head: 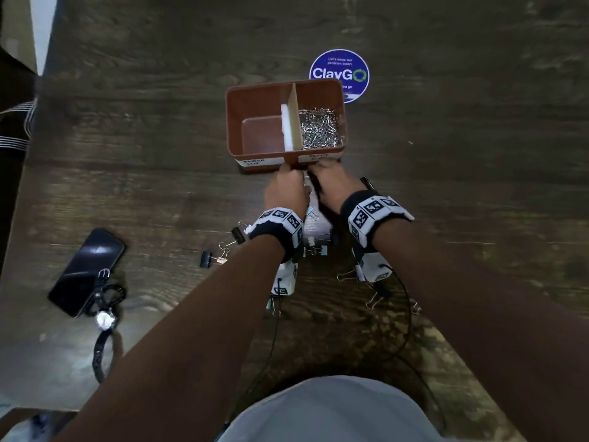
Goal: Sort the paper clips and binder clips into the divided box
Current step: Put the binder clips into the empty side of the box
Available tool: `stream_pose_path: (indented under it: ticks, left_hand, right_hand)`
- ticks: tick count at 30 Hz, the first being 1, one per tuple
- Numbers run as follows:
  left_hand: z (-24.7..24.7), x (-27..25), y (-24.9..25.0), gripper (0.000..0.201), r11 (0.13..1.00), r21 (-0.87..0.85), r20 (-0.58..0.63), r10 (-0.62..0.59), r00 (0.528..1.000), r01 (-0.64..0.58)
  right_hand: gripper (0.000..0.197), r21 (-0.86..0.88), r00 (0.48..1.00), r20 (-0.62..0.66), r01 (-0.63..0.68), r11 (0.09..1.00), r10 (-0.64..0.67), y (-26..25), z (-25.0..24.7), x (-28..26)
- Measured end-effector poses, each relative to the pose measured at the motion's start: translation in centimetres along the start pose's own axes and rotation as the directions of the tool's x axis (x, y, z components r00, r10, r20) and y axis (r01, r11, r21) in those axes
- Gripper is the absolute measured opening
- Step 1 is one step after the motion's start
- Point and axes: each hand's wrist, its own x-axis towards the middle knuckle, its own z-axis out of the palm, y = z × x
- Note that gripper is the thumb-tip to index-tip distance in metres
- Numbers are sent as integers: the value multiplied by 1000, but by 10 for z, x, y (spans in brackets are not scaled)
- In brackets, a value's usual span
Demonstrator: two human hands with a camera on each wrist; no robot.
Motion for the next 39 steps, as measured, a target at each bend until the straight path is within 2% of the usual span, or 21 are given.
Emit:
stream_pose_path:
  ticks: [2, 5, 9, 11, 13, 15, 16, 18, 20, 22, 23, 25, 28, 31, 33, 35, 37, 39]
  left_hand:
    - [2, 1, 0, 11, 1000, 20, 2, 4, 1000, -4]
    - [1, 4, -3, 14, 1000, 7, 46, -19, 999, 19]
    - [3, 9, -8, 24, 994, 3, 147, 110, 983, -112]
    - [5, 12, -10, 32, 991, -33, 193, 133, 972, -130]
    - [2, 12, -12, 34, 989, -42, 189, 150, 970, -144]
    - [-3, 10, -15, 32, 976, -127, 110, 189, 976, -175]
    - [-6, 8, -16, 30, 964, -188, 61, 203, 977, -188]
    - [-9, -2, -18, 29, 940, -253, 11, 239, 971, -228]
    - [-10, -10, -18, 36, 921, -318, 19, 245, 969, -226]
    - [-4, -13, -16, 54, 914, -338, 42, 251, 967, -223]
    - [-1, -14, -13, 57, 916, -320, 47, 269, 962, -241]
    - [4, -14, -6, 43, 908, -328, 75, 299, 951, -260]
    - [8, -17, 11, 25, 879, -452, 179, 255, 950, -150]
    - [12, -17, 23, 27, 829, -559, 295, 178, 939, 18]
    - [7, -20, 30, 34, 790, -605, 373, 173, 912, 98]
    - [6, -22, 38, 40, 795, -599, 433, 221, 874, 95]
    - [6, -23, 46, 36, 842, -537, 478, 250, 842, 55]
    - [11, -24, 54, 31, 893, -451, 537, 276, 797, -5]
  right_hand:
    - [39, -27, 999, -50, -11, 1000, 10, -1, 5, 6]
    - [37, -58, 994, -100, -42, 997, 36, -4, 10, 11]
    - [36, -107, 992, -113, -69, 992, 57, -11, 12, 8]
    - [32, -130, 992, -123, -51, 990, 35, -14, 10, 3]
    - [32, -141, 996, -91, -14, 990, 1, -15, 8, -3]
    - [42, 9, 999, -52, 7, 1000, -7, -11, 6, -11]
    - [46, 135, 998, -42, -30, 990, 36, -9, 3, -17]
    - [38, 370, 983, -91, -117, 922, 161, -1, -5, -32]
    - [24, 519, 948, -112, -199, 831, 298, 11, -14, -53]
    - [29, 643, 940, -16, -252, 723, 341, 23, -25, -75]
    - [33, 684, 943, 50, -272, 677, 328, 26, -31, -84]
    - [36, 690, 945, 110, -297, 660, 309, 35, -36, -98]
    - [36, 711, 915, 38, -308, 632, 402, 54, -33, -110]
    - [35, 750, 855, 46, -372, 547, 517, 74, -29, -120]
    - [31, 762, 848, 104, -404, 506, 520, 81, -29, -126]
    - [30, 736, 855, 117, -416, 533, 505, 84, -26, -128]
    - [30, 656, 869, 129, -436, 616, 478, 82, -21, -128]
    - [29, 583, 883, 193, -453, 674, 427, 75, -15, -128]
